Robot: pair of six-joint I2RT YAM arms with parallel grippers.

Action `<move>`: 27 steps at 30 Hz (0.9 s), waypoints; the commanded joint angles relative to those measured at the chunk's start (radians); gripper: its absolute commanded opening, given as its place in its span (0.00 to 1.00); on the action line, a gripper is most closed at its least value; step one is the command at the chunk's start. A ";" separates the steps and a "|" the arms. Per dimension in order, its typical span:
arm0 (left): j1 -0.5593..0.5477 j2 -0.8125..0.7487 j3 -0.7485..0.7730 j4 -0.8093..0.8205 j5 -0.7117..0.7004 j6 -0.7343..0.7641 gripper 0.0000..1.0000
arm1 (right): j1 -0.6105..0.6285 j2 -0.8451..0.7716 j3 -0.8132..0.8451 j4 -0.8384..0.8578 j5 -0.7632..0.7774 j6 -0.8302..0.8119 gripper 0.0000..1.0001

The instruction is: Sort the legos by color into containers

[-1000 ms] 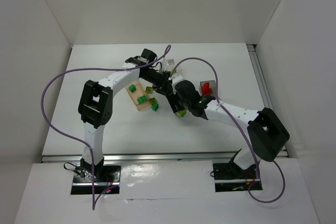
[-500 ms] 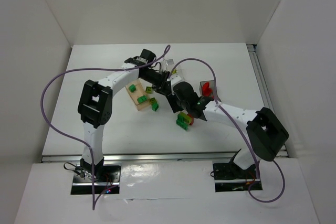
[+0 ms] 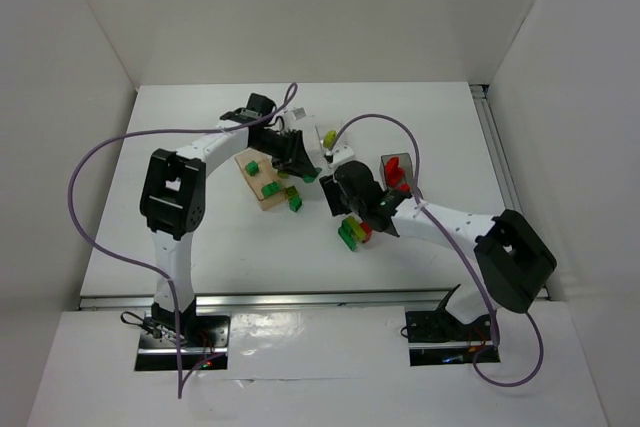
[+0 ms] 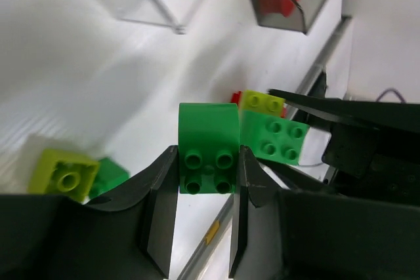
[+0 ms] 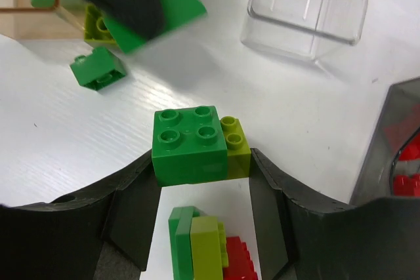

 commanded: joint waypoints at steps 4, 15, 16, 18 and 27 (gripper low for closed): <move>0.044 -0.104 -0.039 0.043 -0.126 -0.072 0.00 | 0.010 -0.068 -0.042 0.055 0.061 0.063 0.25; 0.070 -0.307 -0.203 -0.031 -0.857 -0.240 0.00 | 0.010 -0.068 0.002 -0.003 0.106 0.086 0.25; 0.059 -0.316 -0.212 -0.031 -0.886 -0.249 0.00 | 0.010 -0.068 0.002 -0.003 0.106 0.086 0.25; 0.050 -0.316 -0.212 -0.031 -0.900 -0.234 0.02 | 0.010 -0.058 0.013 -0.014 0.106 0.086 0.25; -0.022 -0.289 -0.081 -0.109 -0.770 -0.108 0.95 | -0.011 -0.050 0.050 -0.048 -0.101 0.015 0.26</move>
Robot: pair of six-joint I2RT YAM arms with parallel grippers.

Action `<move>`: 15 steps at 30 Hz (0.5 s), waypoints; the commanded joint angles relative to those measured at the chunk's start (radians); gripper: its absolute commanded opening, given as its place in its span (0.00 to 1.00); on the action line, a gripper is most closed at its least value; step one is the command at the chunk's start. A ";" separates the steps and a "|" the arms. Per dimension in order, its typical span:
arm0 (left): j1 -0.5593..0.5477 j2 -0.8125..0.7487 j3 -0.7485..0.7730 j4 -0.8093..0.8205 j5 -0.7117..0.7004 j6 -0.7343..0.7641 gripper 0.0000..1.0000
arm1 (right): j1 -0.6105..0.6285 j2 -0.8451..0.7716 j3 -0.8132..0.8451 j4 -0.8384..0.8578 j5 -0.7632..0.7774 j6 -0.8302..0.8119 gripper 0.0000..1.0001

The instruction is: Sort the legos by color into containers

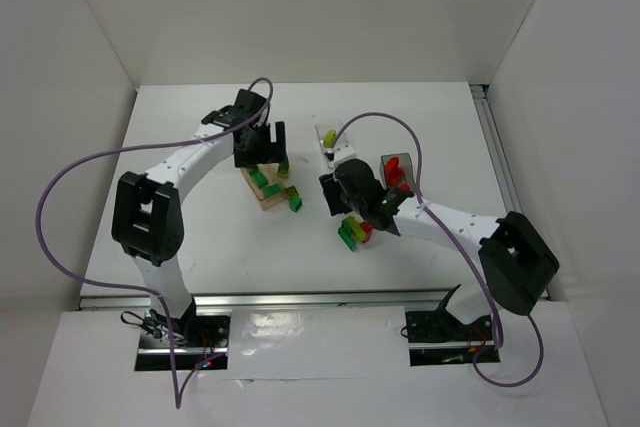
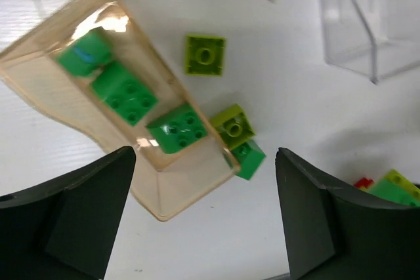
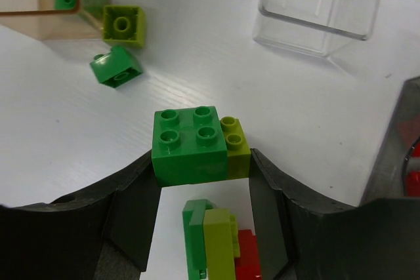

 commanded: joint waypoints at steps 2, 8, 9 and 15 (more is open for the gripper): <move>-0.022 -0.058 0.028 0.009 0.172 0.086 0.95 | -0.027 -0.044 0.037 0.003 -0.191 -0.049 0.26; -0.022 -0.076 -0.003 0.068 0.650 0.212 0.91 | -0.077 -0.124 0.005 0.025 -0.372 -0.069 0.27; -0.031 -0.076 -0.024 0.084 0.672 0.212 0.90 | -0.091 -0.133 -0.004 0.025 -0.424 -0.069 0.27; -0.031 -0.205 -0.254 0.415 1.001 0.226 0.87 | -0.165 -0.170 0.017 -0.043 -0.715 -0.108 0.27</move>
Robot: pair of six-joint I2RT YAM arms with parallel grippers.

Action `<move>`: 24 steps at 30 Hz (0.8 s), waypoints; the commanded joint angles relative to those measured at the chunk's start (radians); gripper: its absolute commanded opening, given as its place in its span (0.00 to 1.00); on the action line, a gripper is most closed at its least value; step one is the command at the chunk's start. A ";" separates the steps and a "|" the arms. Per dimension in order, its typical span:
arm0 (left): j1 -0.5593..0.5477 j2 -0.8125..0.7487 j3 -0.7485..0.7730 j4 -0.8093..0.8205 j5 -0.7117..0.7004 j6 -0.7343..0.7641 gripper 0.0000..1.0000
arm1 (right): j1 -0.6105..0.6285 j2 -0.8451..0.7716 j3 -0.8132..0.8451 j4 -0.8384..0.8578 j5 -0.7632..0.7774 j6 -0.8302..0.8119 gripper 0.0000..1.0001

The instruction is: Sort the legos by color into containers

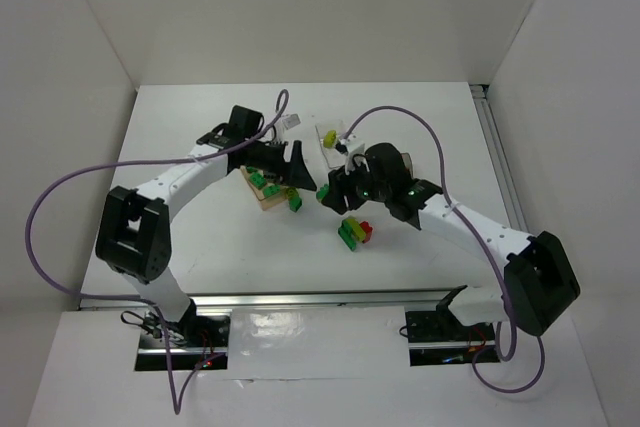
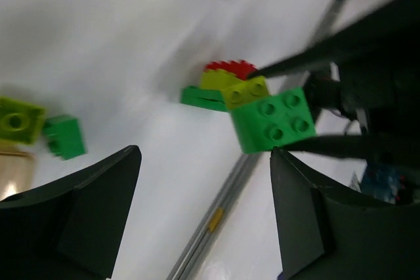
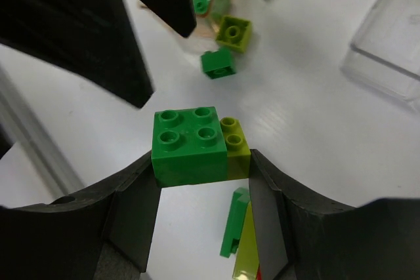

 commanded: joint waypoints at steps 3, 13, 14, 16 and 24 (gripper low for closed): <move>-0.004 -0.176 -0.141 0.278 0.322 0.072 0.87 | -0.091 -0.034 0.057 -0.088 -0.434 -0.051 0.27; -0.069 -0.164 -0.100 0.204 0.428 0.246 0.86 | -0.137 0.027 0.112 -0.179 -0.745 -0.099 0.31; -0.082 -0.134 -0.082 0.177 0.427 0.263 0.86 | -0.137 0.028 0.113 -0.179 -0.745 -0.099 0.31; -0.093 -0.107 -0.041 0.111 0.427 0.304 0.86 | -0.137 0.037 0.113 -0.188 -0.755 -0.099 0.31; -0.112 -0.075 -0.030 0.051 0.415 0.355 0.76 | -0.146 0.037 0.113 -0.179 -0.785 -0.099 0.31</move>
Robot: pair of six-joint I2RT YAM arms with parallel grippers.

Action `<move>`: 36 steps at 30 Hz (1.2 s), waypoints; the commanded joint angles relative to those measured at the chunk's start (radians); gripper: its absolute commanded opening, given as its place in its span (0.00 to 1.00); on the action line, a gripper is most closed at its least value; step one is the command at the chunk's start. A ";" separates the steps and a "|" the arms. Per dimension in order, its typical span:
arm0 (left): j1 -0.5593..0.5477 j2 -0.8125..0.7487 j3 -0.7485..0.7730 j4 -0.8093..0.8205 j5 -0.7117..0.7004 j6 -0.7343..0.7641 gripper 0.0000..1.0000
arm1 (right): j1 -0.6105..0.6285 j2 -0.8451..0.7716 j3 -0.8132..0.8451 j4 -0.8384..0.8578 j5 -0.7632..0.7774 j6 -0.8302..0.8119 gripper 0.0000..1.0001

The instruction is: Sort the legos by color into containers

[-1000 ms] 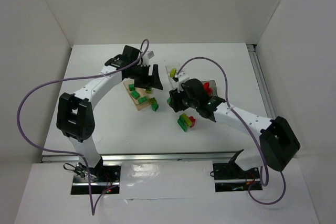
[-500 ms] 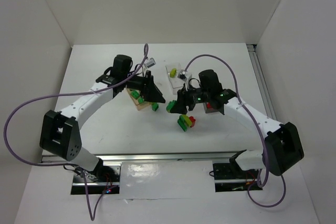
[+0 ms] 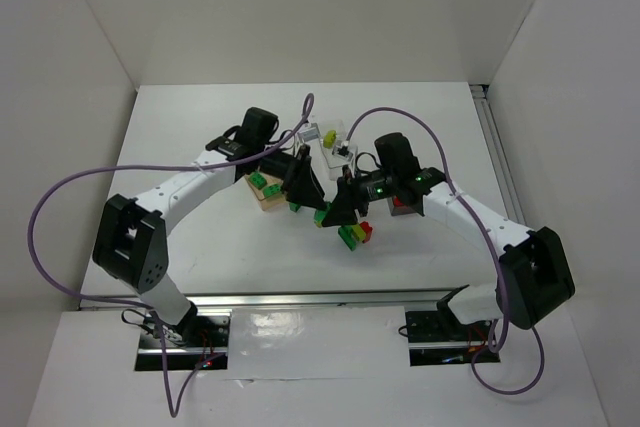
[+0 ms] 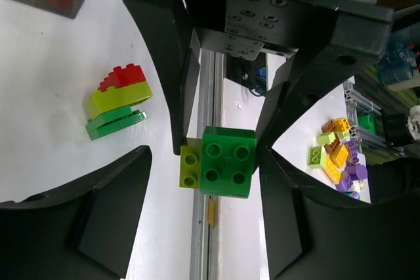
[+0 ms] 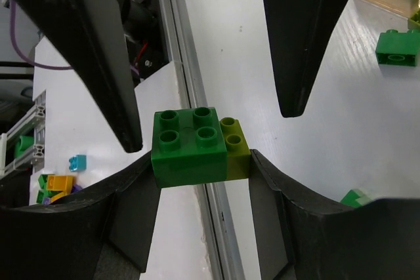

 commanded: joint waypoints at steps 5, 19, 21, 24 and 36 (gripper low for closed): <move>-0.002 0.012 0.033 -0.052 0.088 0.097 0.71 | -0.009 -0.001 0.045 0.009 -0.046 -0.005 0.31; -0.049 0.079 0.079 -0.110 0.133 0.115 0.35 | -0.018 0.008 0.045 0.018 -0.006 0.005 0.31; -0.049 0.079 0.079 -0.110 0.104 0.115 0.12 | -0.018 0.008 0.045 0.018 -0.006 0.005 0.31; -0.023 0.079 0.089 -0.110 0.084 0.095 0.00 | -0.018 0.017 0.025 0.009 0.003 0.005 0.31; 0.199 0.050 0.080 -0.011 -0.031 -0.107 0.00 | -0.038 0.027 0.003 0.000 0.227 0.061 0.31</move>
